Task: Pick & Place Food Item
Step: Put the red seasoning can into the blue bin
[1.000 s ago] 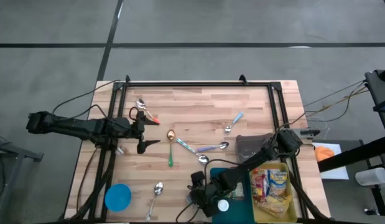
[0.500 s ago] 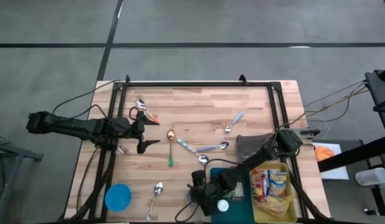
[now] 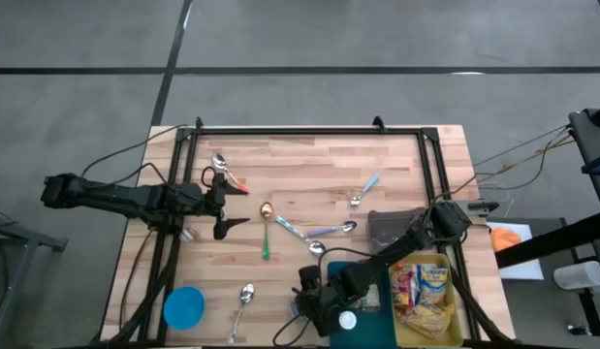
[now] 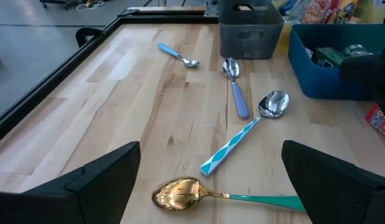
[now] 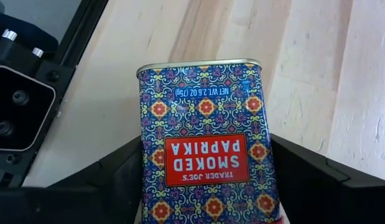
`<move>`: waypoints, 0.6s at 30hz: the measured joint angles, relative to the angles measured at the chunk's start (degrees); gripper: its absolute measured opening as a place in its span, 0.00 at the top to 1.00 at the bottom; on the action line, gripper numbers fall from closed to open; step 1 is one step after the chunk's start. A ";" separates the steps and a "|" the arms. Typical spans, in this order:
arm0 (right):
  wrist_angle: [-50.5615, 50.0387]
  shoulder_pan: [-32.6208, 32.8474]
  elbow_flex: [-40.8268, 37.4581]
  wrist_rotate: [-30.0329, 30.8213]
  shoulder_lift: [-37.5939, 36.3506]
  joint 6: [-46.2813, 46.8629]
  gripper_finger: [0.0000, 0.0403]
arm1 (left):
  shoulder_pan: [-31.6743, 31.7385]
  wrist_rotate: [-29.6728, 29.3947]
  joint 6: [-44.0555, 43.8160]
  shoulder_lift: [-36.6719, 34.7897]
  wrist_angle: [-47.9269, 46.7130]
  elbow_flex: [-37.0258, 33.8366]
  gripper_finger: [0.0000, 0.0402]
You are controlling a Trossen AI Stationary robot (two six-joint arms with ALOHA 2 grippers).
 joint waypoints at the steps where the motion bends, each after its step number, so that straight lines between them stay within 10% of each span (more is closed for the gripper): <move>1: 0.01 0.00 0.00 0.00 0.00 0.01 0.26 | 0.00 0.00 0.00 0.00 0.01 0.00 0.02; 18: -0.78 -0.02 0.70 0.75 -0.02 -0.78 0.26 | 0.00 0.00 -0.02 0.00 0.01 0.00 0.02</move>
